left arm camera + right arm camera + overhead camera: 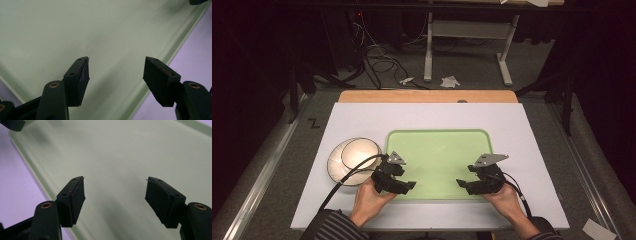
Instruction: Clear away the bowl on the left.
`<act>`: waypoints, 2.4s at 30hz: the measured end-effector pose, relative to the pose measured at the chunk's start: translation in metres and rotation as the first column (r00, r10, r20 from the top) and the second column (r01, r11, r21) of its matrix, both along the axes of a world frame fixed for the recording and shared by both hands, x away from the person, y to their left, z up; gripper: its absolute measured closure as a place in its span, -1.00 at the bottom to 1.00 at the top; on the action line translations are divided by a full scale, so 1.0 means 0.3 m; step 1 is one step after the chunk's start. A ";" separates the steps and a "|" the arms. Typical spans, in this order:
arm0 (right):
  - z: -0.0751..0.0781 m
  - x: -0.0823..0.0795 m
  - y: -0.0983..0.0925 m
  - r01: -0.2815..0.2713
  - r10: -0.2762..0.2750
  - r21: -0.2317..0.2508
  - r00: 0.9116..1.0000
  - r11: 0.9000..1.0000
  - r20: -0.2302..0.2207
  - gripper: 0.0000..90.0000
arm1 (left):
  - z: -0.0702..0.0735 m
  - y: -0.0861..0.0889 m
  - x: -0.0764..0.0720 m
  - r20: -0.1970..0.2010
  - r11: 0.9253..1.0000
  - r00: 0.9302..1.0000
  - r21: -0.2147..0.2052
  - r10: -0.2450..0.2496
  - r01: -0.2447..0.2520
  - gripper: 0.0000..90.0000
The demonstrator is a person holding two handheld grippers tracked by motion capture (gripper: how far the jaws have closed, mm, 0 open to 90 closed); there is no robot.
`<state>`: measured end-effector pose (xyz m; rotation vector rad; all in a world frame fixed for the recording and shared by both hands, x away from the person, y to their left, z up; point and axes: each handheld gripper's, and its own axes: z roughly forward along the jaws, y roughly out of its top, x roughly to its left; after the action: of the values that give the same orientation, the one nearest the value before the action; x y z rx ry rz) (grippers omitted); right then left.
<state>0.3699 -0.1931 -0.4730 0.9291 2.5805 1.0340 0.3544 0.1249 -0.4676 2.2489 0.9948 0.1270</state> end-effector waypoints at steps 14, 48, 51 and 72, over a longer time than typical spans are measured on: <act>-0.002 -0.011 0.001 -0.011 0.011 -0.020 1.000 1.000 -0.004 -0.26 | 0.001 0.007 0.004 -0.009 1.000 1.000 0.000 0.012 -0.012 -0.20; 0.011 -0.059 -0.002 -0.015 0.015 -0.025 1.000 1.000 0.008 -0.25 | 0.028 0.046 0.036 0.006 0.998 0.998 0.001 0.059 -0.059 -0.17; 0.010 -0.058 -0.001 -0.013 0.013 -0.026 1.000 1.000 0.003 -0.25 | 0.033 0.049 0.035 0.000 0.998 0.998 -0.017 0.061 -0.061 -0.16; 0.001 -0.052 0.005 -0.022 0.021 -0.051 1.000 0.998 -0.011 -0.25 | 0.076 0.091 0.032 0.020 0.994 0.995 -0.054 0.099 -0.097 -0.15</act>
<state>0.3542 -0.1915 -0.4726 0.8987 2.6175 0.9668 0.3642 0.1522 -0.4447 2.1469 1.0842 0.1671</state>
